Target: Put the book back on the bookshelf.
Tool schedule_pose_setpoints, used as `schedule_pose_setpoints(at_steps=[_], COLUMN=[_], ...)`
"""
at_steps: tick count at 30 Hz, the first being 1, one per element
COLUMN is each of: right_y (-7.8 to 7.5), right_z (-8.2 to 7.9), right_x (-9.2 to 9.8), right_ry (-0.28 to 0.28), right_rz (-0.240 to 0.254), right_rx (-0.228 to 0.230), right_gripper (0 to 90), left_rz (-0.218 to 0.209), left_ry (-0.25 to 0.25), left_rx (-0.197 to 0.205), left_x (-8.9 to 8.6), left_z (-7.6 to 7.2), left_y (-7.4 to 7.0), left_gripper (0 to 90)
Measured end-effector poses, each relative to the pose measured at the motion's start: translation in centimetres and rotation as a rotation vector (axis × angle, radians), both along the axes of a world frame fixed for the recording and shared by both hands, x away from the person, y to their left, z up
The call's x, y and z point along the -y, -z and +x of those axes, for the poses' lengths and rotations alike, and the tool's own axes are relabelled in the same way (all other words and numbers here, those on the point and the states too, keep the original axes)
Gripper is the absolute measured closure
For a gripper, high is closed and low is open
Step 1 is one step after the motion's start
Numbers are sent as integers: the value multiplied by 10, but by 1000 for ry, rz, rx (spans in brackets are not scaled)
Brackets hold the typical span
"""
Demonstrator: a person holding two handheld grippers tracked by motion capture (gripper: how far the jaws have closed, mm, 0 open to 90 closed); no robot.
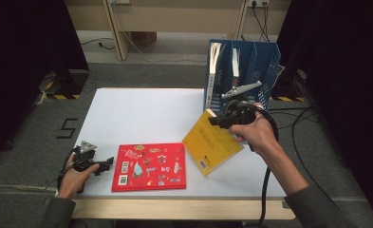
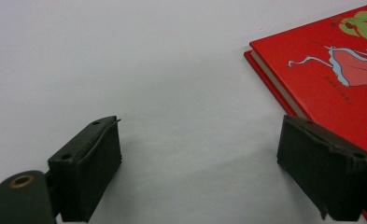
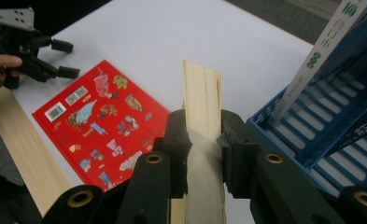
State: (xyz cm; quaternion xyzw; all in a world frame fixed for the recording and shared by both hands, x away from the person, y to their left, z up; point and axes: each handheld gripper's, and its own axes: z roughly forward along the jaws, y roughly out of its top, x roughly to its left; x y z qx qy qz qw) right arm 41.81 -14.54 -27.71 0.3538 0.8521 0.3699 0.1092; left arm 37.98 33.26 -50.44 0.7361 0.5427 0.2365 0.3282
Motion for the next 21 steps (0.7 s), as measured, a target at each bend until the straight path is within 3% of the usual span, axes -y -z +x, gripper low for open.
schedule_pose_setpoints(at_steps=[5, 9, 13, 21], right_y=[3, 4, 6, 10], right_z=[4, 12, 19, 29], right_x=[-9, -17, -25, -31], right_ry=[-8, 16, 18, 79], right_rz=[-13, -53, -48, -99], right_rx=[-2, 3, -13, -29], right_gripper=[746, 743, 735, 704], left_rz=[-1, -3, -6, -6], left_ry=[-2, -1, 2, 3], left_rx=[2, 4, 4, 7], left_x=[0, 0, 0, 0], left_z=[0, 0, 0, 0], left_y=[0, 1, 1, 1], left_gripper=[119, 117, 116, 116])
